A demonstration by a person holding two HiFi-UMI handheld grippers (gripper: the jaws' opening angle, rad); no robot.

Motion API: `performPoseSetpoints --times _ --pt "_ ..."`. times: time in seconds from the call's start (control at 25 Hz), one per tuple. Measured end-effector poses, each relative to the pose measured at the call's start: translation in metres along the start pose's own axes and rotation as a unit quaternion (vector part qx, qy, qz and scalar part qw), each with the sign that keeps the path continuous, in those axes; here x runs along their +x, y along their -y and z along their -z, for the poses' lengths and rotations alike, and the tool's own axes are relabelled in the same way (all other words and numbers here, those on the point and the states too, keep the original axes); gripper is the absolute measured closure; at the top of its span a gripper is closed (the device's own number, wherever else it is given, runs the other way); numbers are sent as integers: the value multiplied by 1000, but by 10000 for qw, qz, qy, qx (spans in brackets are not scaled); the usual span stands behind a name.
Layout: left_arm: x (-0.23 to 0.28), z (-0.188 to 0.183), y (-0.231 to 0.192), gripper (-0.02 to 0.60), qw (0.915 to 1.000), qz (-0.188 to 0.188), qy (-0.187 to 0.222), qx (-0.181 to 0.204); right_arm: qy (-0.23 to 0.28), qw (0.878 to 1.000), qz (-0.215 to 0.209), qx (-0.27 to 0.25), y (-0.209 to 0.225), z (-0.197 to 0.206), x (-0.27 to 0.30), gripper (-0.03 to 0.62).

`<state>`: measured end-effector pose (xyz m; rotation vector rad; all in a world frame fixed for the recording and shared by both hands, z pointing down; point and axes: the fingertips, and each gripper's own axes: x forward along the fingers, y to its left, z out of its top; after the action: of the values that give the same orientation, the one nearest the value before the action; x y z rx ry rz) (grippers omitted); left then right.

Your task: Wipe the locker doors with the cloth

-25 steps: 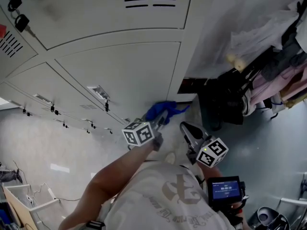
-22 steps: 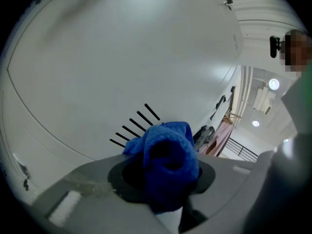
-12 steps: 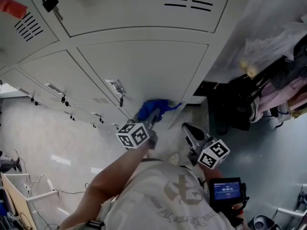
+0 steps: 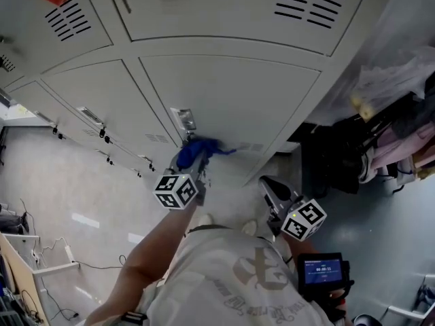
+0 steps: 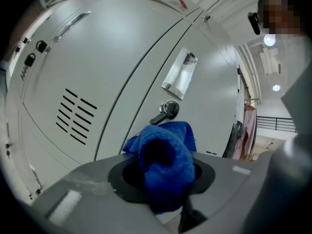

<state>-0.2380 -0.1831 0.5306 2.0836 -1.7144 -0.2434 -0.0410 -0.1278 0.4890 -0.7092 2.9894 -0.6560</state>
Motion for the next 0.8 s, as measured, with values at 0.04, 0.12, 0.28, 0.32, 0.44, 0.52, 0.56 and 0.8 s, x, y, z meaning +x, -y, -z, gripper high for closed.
performPoseSetpoints --times 0.04,0.12,0.28,0.32,0.44,0.52,0.56,0.8 --pt "-2 -3 -4 445 9999 -52 18 100 -6 10000 -15 -7 -2 0 1 591" --pt "-6 -8 -11 443 9994 -152 55 316 -12 10000 -35 -23 -4 0 3 591" --pt "-18 -30 -22 445 9941 -506 308 913 -14 10000 -41 -33 -8 1 5 591" --pt "-21 -37 -21 445 9895 -618 370 1252 -15 10000 -39 -27 -8 1 5 591" --pt "-24 -50 -15 445 9625 -792 291 2578 -1 10000 -16 -4 -9 2 5 591" --pt "-24 -54 -11 445 9360 -781 234 3425 18 10000 16 13 -8 3 3 591" --pt "-24 -56 -9 445 9220 -760 213 3791 27 10000 29 23 -7 3 2 591" --pt "-35 -68 -15 445 8538 -981 138 5110 55 9999 110 57 -1 2 -4 591"
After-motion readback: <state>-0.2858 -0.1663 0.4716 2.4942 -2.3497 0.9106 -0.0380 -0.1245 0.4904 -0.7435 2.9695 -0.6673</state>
